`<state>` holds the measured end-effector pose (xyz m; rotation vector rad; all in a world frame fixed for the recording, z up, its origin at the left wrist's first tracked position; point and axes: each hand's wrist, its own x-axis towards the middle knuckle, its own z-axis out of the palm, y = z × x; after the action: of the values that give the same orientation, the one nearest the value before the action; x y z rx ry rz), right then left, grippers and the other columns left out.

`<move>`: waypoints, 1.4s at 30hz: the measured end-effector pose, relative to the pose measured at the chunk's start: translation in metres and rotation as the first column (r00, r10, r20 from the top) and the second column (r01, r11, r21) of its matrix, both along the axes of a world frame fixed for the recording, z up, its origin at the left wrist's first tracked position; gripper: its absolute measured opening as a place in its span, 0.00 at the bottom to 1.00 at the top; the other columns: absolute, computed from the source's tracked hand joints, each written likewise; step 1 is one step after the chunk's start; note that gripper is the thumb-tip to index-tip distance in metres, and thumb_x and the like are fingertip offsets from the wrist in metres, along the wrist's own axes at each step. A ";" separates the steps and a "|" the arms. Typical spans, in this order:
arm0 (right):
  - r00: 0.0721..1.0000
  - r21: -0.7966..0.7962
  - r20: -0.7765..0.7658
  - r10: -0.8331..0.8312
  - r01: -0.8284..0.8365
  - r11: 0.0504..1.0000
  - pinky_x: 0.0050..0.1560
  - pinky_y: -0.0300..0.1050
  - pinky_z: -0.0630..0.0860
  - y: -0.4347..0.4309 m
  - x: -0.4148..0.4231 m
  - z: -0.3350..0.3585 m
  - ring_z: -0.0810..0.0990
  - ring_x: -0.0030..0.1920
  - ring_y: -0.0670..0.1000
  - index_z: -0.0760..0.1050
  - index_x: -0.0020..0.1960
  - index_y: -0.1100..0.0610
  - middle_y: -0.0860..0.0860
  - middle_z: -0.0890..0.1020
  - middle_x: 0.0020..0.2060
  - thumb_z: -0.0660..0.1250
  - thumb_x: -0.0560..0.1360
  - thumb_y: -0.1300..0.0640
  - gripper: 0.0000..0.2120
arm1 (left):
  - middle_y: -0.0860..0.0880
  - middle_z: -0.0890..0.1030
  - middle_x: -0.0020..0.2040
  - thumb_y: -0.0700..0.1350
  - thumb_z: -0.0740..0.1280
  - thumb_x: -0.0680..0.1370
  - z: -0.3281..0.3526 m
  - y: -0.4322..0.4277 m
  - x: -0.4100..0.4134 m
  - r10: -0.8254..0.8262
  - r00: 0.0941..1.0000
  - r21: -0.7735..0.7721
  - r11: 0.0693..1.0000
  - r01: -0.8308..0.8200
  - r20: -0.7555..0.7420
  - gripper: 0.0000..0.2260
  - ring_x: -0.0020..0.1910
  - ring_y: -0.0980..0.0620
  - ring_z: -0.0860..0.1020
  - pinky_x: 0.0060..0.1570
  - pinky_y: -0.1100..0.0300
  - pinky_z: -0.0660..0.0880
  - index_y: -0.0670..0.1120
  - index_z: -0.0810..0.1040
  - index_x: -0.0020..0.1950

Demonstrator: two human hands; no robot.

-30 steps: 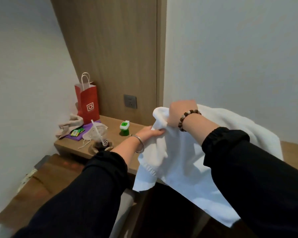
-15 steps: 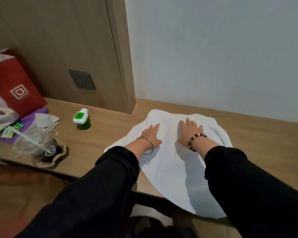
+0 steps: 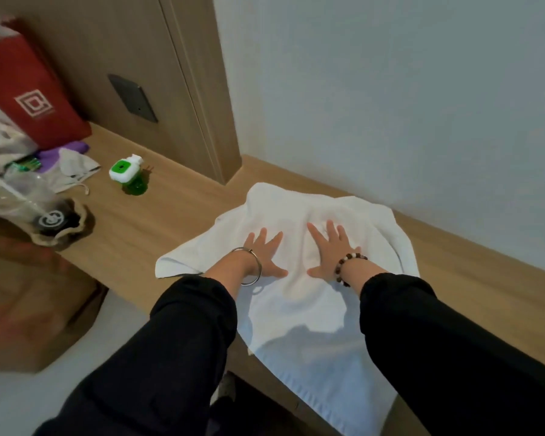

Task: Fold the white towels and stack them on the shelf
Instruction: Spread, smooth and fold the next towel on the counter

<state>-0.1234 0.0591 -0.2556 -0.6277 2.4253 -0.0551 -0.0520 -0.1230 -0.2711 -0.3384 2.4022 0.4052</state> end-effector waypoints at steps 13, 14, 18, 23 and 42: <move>0.998 -0.150 -0.059 -0.021 0.012 0.989 0.70 0.69 0.48 0.000 -0.011 -0.013 0.37 0.76 0.55 0.36 0.75 0.38 0.48 0.36 0.77 0.69 0.70 0.46 0.48 | 0.54 0.44 0.78 0.65 0.60 0.74 -0.003 0.032 0.021 0.050 0.941 -0.260 0.955 -0.143 -0.334 0.36 0.76 0.45 0.46 0.63 0.41 0.63 0.63 0.42 0.75; 0.997 -0.165 -0.078 -0.027 0.013 0.986 0.71 0.68 0.48 0.002 -0.011 -0.014 0.38 0.77 0.55 0.37 0.76 0.39 0.48 0.37 0.77 0.68 0.71 0.46 0.47 | 0.54 0.46 0.78 0.65 0.60 0.75 -0.007 0.028 0.022 0.010 0.930 -0.291 0.949 -0.125 -0.366 0.35 0.76 0.45 0.48 0.62 0.42 0.64 0.63 0.42 0.75; 0.977 -0.180 -0.202 -0.074 0.037 0.983 0.72 0.64 0.53 -0.002 0.000 -0.016 0.44 0.77 0.56 0.42 0.77 0.43 0.49 0.44 0.77 0.68 0.71 0.46 0.44 | 0.51 0.53 0.77 0.64 0.58 0.76 -0.013 0.013 0.018 -0.107 0.897 -0.365 0.929 -0.063 -0.429 0.32 0.73 0.44 0.55 0.59 0.44 0.68 0.62 0.45 0.75; 0.902 -0.151 -0.418 -0.113 0.054 0.987 0.64 0.59 0.64 -0.026 0.013 -0.018 0.58 0.72 0.58 0.51 0.75 0.46 0.53 0.54 0.75 0.67 0.72 0.46 0.38 | 0.47 0.64 0.71 0.60 0.58 0.78 -0.006 -0.009 0.004 -0.199 0.864 -0.434 0.900 -0.026 -0.463 0.26 0.67 0.43 0.64 0.53 0.46 0.70 0.61 0.53 0.74; 0.937 -0.449 -0.329 -0.114 -0.049 0.892 0.69 0.53 0.64 -0.020 0.065 -0.005 0.61 0.73 0.60 0.48 0.78 0.50 0.55 0.45 0.77 0.62 0.76 0.56 0.35 | 0.45 0.78 0.54 0.43 0.61 0.77 -0.003 -0.002 0.054 -0.024 0.759 -0.390 0.868 -0.308 -0.651 0.08 0.53 0.43 0.76 0.43 0.55 0.68 0.46 0.75 0.55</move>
<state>-0.0589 0.0390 -0.2602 -0.8604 2.7899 -0.5858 0.0022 -0.1247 -0.2741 -0.7122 3.1678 -0.0483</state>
